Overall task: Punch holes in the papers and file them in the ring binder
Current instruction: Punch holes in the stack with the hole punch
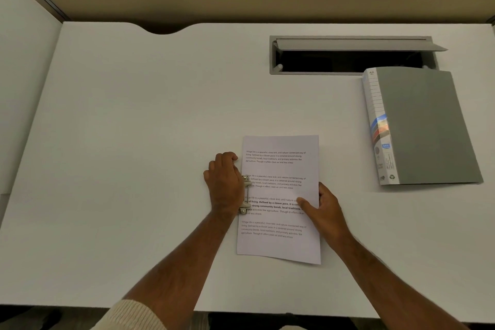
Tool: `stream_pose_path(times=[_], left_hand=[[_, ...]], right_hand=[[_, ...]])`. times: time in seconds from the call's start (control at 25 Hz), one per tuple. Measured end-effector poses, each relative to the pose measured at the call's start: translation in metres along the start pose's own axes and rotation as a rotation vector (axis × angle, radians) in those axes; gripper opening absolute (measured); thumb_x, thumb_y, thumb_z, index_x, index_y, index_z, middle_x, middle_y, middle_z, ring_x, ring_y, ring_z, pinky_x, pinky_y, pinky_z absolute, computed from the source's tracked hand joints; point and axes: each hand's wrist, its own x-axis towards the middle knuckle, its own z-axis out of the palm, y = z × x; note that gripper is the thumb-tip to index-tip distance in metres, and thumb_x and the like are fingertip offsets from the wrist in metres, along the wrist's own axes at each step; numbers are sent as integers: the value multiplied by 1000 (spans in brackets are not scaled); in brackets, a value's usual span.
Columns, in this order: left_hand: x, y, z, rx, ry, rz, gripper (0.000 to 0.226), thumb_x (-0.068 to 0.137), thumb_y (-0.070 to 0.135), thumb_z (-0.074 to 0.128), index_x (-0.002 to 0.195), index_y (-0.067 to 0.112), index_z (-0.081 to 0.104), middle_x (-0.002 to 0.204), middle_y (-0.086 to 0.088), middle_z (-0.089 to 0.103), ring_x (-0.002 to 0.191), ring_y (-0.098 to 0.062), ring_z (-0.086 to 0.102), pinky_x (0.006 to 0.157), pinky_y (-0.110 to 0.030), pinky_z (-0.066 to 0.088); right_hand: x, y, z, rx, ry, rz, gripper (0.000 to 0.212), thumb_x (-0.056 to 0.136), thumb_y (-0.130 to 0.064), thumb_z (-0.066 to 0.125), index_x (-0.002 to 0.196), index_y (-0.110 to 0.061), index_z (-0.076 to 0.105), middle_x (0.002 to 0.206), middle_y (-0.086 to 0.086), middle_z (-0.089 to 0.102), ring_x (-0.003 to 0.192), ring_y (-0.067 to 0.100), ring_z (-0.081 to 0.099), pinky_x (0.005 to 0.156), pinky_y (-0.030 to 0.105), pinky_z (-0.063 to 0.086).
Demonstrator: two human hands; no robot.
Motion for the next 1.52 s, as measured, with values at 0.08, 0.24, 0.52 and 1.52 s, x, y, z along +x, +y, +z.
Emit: stream_pose_path(times=[0.08,0.24,0.52,1.52], left_hand=[[0,1,-1,6,-6,1,30,91,10,34,103,21,59,97,3,60,84,-20,53,75,-36,37],[0,-1,0,-1,-33,1,33,91,14,29,103,22,58,99,4,58,86,-19,52,76,-36,38],[1,-4,2,1,-46,18,31,91,13,31,102,22,59,99,4,57,87,-19,51,79,-38,38],[0,2,-5,63,-92,20,20,89,6,43,93,20,58,94,-1,58,84,-26,54,75,-43,41]], right_hand=[[1,-1,0,3,-10,1,39,91,-19,73,123,-33,56,111,-18,69,94,4,72,73,21,60],[2,0,-1,14,-26,3,40,91,-16,73,124,-34,58,113,-18,71,96,3,72,77,24,60],[4,3,-3,20,-45,11,40,92,-17,73,126,-32,58,114,-16,71,97,3,72,78,26,61],[-2,2,-4,13,-44,-43,34,93,-16,70,124,-25,59,117,-11,70,101,6,70,84,27,59]])
